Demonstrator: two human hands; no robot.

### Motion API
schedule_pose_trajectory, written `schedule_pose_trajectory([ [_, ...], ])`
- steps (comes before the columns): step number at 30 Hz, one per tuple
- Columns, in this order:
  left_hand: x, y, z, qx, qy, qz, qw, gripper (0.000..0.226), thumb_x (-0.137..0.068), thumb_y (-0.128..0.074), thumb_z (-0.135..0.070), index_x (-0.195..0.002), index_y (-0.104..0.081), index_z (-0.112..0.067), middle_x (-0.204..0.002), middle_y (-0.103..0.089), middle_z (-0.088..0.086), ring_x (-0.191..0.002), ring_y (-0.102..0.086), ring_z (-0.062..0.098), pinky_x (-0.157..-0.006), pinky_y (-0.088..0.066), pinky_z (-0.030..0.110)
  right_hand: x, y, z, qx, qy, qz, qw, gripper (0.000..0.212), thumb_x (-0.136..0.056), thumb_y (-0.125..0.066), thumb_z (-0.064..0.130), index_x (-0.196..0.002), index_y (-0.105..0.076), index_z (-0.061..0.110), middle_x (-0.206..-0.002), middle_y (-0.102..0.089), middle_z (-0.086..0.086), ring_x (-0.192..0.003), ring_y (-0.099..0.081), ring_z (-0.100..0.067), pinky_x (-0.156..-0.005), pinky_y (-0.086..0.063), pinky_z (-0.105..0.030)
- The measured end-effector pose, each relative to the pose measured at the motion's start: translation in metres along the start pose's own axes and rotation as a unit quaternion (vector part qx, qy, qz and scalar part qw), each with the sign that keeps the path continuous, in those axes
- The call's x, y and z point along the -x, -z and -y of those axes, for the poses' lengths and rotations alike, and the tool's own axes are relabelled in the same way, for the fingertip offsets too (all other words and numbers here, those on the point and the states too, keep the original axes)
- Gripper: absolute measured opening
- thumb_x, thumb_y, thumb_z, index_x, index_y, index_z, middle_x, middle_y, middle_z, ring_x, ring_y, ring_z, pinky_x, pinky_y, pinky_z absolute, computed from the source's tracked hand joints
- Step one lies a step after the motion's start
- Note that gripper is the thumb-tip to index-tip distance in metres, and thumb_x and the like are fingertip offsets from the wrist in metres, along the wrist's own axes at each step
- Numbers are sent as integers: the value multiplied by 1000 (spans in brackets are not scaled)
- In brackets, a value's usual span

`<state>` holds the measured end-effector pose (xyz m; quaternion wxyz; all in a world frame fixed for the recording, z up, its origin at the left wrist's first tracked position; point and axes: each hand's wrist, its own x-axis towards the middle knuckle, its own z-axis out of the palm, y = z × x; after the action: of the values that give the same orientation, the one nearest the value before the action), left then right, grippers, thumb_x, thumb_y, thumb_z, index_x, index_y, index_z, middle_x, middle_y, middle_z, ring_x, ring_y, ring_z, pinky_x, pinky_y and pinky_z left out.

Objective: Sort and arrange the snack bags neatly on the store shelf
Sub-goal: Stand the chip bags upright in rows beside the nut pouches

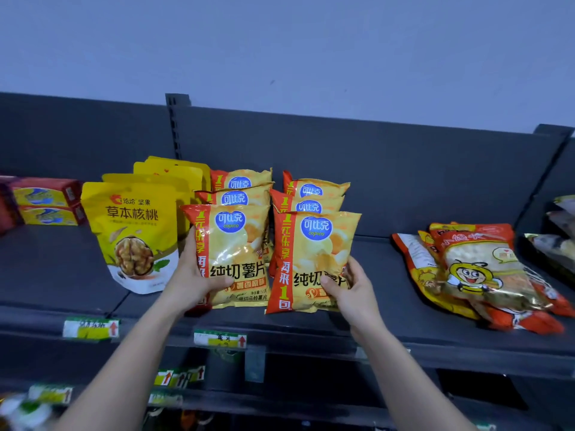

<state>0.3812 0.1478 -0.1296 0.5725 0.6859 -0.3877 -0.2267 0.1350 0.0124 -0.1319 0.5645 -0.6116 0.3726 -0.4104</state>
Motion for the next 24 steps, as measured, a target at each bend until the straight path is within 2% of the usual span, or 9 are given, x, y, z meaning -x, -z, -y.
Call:
schedule_pose_trajectory([
  [1,-2,-1,1,-23,-12,3,1000,129,-61,-89,-13,-150,0,-41,-142,-43,-1,-124,-51,21,-100,-46,47,-1,1,-2,10,-4,1,1000,46,-87,-70,11,-122,-52,35,-112,-62,14,-105,-61,-6,-85,-55,-35],
  [3,-4,-4,-2,-29,-29,2,999,123,-68,-83,-1,-151,0,-35,-136,-47,-2,-117,-54,17,-93,-49,35,-1,3,-6,43,-13,14,999,49,-85,-74,17,-123,-49,37,-119,-62,8,-108,-62,-12,-90,-55,-40],
  [5,-7,-6,-7,-31,-51,15,998,116,-73,-77,5,-151,-2,-35,-127,-51,-5,-111,-55,13,-85,-48,27,1,7,-8,70,-21,43,996,60,-78,-81,21,-125,-47,35,-118,-63,8,-107,-63,-12,-89,-55,-37],
  [8,-14,-7,-8,-69,-49,22,996,113,-75,-77,2,-151,-2,-36,-121,-52,-10,-110,-55,13,-84,-48,28,2,9,-12,111,-16,51,992,69,-70,-87,24,-126,-47,31,-114,-65,12,-106,-62,-9,-84,-51,-28],
  [11,-14,-7,-4,-85,-48,-1,995,113,-75,-78,0,-151,-3,-35,-123,-52,-9,-113,-55,14,-89,-48,33,-2,6,-11,145,9,17,989,63,-72,-85,24,-123,-49,31,-109,-65,15,-105,-62,-9,-87,-52,-33],
  [15,-14,-10,3,-98,-75,-20,992,113,-73,-79,0,-151,-6,-34,-121,-48,-14,-115,-51,13,-97,-46,40,-6,2,-12,171,41,11,984,63,-75,-83,26,-123,-44,37,-109,-63,18,-103,-60,-7,-88,-50,-31],
  [19,-13,-4,8,-94,-80,-23,992,111,-73,-80,-2,-134,-9,-61,-119,-50,-23,-118,-51,14,-99,-47,47,-6,-2,-14,218,35,29,975,65,-77,-79,35,-130,-41,35,-109,-62,20,-106,-59,-11,-89,-50,-33],
  [22,-12,-4,11,-104,-72,-34,991,113,-74,-80,-3,-148,-5,-45,-125,-50,-15,-119,-50,16,-101,-45,49,-8,-5,-13,243,42,26,969,68,-77,-79,37,-132,-40,35,-110,-62,19,-108,-59,-12,-90,-50,-37],
  [24,-13,-6,12,-121,-71,-35,990,115,-75,-79,-5,-151,0,-38,-128,-49,-11,-121,-49,16,-102,-44,46,-10,-7,-13,266,34,17,963,70,-76,-78,43,-132,-38,35,-112,-62,16,-109,-59,-15,-91,-50,-40],
])
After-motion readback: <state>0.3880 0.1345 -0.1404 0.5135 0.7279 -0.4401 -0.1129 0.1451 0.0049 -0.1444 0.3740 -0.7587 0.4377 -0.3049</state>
